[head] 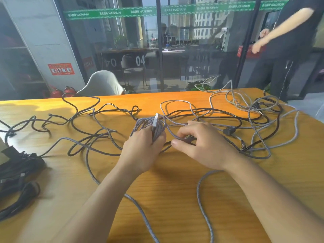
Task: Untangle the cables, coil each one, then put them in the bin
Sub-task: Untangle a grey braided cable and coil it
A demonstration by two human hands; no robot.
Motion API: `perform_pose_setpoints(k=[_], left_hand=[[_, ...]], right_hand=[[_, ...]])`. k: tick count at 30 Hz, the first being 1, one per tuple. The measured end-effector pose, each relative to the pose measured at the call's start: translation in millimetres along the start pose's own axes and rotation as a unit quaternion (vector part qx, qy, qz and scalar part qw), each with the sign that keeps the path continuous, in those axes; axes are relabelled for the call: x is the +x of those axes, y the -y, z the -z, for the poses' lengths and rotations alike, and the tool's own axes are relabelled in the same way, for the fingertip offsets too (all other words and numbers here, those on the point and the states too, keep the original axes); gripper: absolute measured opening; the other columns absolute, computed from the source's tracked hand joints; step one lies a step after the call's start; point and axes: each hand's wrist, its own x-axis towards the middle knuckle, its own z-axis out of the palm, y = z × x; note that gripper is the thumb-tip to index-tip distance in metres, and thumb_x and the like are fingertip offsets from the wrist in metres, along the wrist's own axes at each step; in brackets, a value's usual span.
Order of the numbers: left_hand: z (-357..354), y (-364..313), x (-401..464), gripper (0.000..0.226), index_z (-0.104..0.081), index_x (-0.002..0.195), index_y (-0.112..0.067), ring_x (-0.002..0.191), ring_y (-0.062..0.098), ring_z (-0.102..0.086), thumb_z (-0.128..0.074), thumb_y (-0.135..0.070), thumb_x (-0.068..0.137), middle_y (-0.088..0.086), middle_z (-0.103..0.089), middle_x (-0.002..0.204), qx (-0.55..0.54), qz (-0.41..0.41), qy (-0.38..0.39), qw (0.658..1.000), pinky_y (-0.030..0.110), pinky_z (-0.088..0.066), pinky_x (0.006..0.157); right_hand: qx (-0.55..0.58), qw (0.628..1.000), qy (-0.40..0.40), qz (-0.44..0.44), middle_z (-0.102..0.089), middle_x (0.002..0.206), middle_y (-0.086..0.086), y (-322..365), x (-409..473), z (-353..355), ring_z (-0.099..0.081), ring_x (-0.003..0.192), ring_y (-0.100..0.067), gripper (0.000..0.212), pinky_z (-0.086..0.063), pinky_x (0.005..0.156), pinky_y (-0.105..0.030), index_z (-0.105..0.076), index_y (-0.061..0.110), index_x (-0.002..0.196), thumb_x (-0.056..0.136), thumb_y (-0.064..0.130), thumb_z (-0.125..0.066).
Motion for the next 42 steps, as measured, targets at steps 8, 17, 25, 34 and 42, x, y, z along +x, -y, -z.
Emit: perform_pose_setpoints(k=[8, 17, 25, 34, 42], left_hand=[[-0.4, 8.6, 3.2, 0.043, -0.042, 0.074, -0.015, 0.057, 0.022, -0.039, -0.043, -0.054, 0.092, -0.006, -0.044, 0.059, -0.055, -0.011, 0.01, 0.998, 0.036, -0.036, 0.057], [-0.6, -2.2, -1.4, 0.035, -0.046, 0.071, -0.013, 0.055, 0.02, -0.035, -0.053, -0.025, 0.103, 0.004, -0.042, 0.059, -0.245, 0.032, 0.038, 0.968, 0.032, -0.032, 0.054], [10.0, -4.2, 1.4, 0.033, -0.05, 0.078, -0.005, 0.05, 0.019, -0.028, -0.05, -0.021, 0.106, 0.003, -0.035, 0.058, -0.355, 0.068, 0.074, 0.93, 0.027, -0.027, 0.048], [14.6, -3.8, -0.6, 0.057, -0.048, 0.076, -0.009, 0.054, 0.022, -0.026, -0.043, -0.059, 0.102, 0.007, -0.033, 0.061, -0.448, 0.059, 0.108, 0.885, 0.028, -0.029, 0.051], [7.9, -6.5, -1.2, 0.032, -0.055, 0.089, -0.008, 0.045, 0.025, -0.043, -0.052, -0.034, 0.107, 0.008, -0.048, 0.054, -0.426, 0.093, 0.001, 0.9, 0.031, -0.034, 0.047]], right_hand=[[0.355, 0.932, -0.056, -0.045, -0.069, 0.08, -0.022, 11.1, 1.5, -4.2, -0.062, 0.07, -0.017, 0.033, -0.048, 0.087, -0.035, -0.076, 0.018, 0.094, 0.11, 0.03, -0.049], [0.362, 0.931, 0.037, 0.01, -0.074, 0.109, -0.012, 6.4, 2.3, -12.5, -0.064, 0.07, -0.021, 0.034, -0.051, 0.075, -0.024, -0.072, 0.002, 0.105, 0.11, 0.013, -0.041], [0.324, 0.944, 0.043, 0.044, -0.07, 0.079, -0.005, 2.9, 3.9, -17.4, -0.062, 0.073, -0.016, 0.03, -0.048, 0.075, -0.018, -0.068, 0.004, 0.107, 0.112, 0.012, -0.04], [0.334, 0.935, 0.107, 0.051, -0.069, 0.084, -0.013, 12.7, 0.1, -33.6, -0.06, 0.071, -0.024, 0.023, -0.052, 0.074, -0.03, -0.056, 0.003, 0.106, 0.114, 0.014, -0.037], [0.276, 0.951, 0.134, 0.03, -0.071, 0.098, 0.004, 11.4, -1.0, -39.5, -0.067, 0.095, -0.014, 0.027, -0.052, 0.096, -0.035, -0.061, 0.014, 0.119, 0.108, 0.03, -0.042]])
